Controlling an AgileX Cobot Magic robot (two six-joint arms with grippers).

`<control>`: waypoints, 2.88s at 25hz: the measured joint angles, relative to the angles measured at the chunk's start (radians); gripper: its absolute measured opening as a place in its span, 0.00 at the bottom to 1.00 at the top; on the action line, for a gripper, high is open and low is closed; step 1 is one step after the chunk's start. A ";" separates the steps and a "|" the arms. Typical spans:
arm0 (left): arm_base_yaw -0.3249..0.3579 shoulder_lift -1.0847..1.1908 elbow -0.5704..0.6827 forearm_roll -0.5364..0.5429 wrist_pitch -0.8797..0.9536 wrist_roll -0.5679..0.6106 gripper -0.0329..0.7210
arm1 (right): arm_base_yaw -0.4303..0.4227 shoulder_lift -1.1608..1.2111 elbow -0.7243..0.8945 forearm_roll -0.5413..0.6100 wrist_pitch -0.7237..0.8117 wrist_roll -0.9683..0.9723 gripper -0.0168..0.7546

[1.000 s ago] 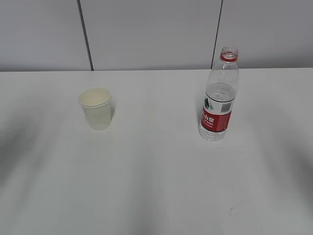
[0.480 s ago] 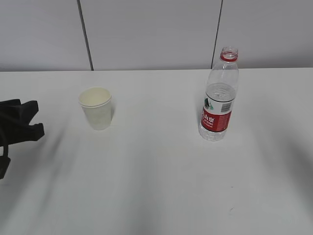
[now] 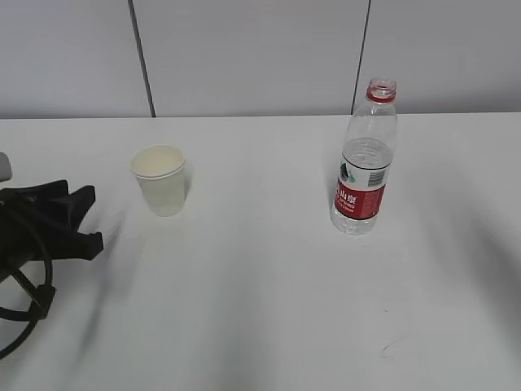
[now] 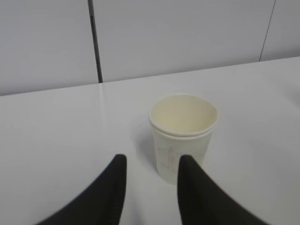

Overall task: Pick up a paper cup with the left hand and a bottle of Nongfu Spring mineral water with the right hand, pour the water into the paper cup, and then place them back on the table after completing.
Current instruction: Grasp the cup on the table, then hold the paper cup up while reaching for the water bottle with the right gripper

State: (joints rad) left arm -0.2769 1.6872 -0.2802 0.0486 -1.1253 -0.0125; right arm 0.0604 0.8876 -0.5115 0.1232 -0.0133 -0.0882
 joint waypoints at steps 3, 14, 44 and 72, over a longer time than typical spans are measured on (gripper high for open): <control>0.000 0.076 -0.004 0.016 -0.010 0.000 0.43 | 0.000 0.000 0.000 0.000 -0.050 0.000 0.73; -0.003 0.241 -0.134 0.073 -0.014 0.000 0.89 | 0.000 0.000 0.000 0.001 -0.085 0.000 0.73; -0.010 0.603 -0.613 0.132 -0.012 -0.074 0.82 | 0.000 0.000 0.000 0.002 -0.087 0.000 0.73; -0.010 0.603 -0.614 0.137 -0.015 -0.074 0.57 | 0.000 0.304 0.164 -0.451 -0.585 0.280 0.73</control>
State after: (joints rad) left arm -0.2870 2.2901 -0.8941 0.1854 -1.1402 -0.0870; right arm 0.0604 1.1920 -0.3474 -0.3280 -0.5982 0.1919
